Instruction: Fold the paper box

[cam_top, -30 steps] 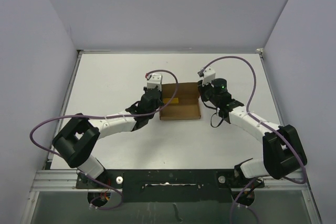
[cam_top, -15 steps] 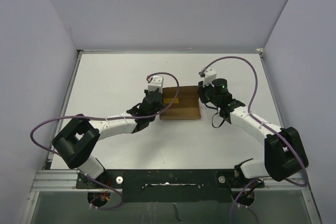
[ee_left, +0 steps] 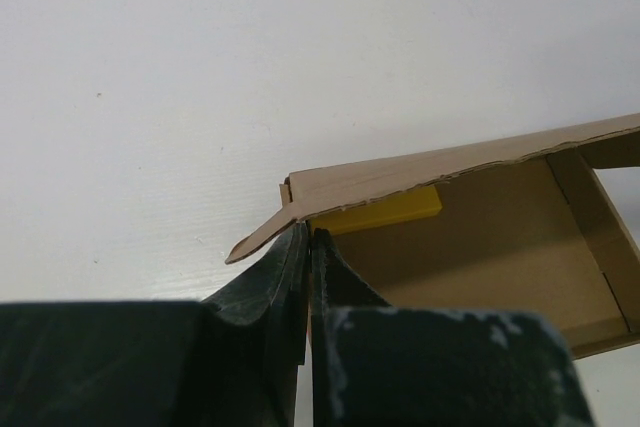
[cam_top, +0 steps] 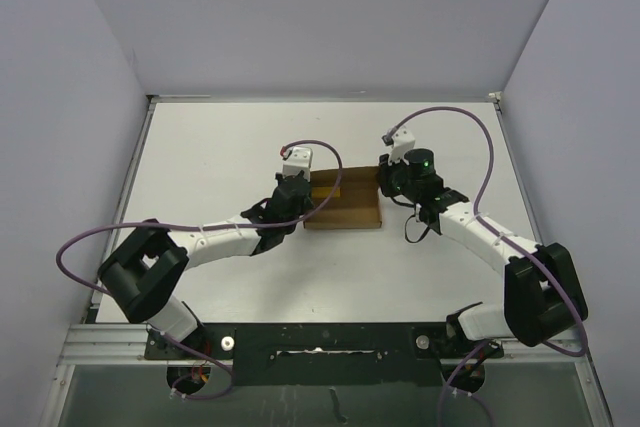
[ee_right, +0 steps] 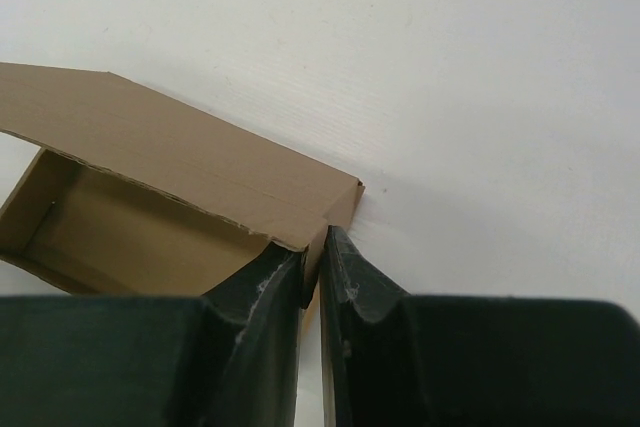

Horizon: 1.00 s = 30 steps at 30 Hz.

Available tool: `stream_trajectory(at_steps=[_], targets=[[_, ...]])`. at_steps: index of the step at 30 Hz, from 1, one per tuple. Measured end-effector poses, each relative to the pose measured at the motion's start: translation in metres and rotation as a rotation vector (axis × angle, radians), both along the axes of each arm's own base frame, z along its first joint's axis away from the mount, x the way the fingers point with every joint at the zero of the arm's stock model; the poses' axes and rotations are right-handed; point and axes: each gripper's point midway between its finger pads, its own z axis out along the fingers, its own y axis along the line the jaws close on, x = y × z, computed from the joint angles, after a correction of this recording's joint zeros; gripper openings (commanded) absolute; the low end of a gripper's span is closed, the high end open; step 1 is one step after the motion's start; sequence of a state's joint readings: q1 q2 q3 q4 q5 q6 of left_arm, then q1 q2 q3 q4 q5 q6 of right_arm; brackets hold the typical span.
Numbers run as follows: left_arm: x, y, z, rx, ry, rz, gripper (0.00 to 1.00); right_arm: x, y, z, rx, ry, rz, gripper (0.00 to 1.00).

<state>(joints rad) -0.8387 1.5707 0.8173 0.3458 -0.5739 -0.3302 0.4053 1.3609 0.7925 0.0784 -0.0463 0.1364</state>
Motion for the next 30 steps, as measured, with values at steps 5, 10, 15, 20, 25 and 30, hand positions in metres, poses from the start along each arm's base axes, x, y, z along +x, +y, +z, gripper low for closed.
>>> stream_trajectory(at_steps=[5,10,15,20,25,30], targets=[[-0.002,0.002,0.000,0.008,0.008,-0.003,0.00,-0.002,0.001,0.000,0.002,0.020,0.003,0.11],[-0.006,0.004,0.001,0.019,0.022,-0.013,0.00,0.000,0.003,0.006,-0.002,0.018,0.009,0.11],[-0.010,0.006,-0.003,0.038,0.042,-0.018,0.00,-0.001,0.008,0.006,-0.025,0.009,0.021,0.11],[-0.012,0.007,-0.008,0.053,0.059,-0.022,0.00,-0.001,0.010,0.005,-0.044,0.011,0.026,0.11],[-0.014,0.008,-0.011,0.063,0.072,-0.030,0.00,-0.003,0.010,-0.001,-0.056,0.030,0.028,0.11],[-0.016,0.008,-0.012,0.072,0.081,-0.040,0.00,-0.005,0.010,-0.003,-0.060,0.042,0.029,0.12]])
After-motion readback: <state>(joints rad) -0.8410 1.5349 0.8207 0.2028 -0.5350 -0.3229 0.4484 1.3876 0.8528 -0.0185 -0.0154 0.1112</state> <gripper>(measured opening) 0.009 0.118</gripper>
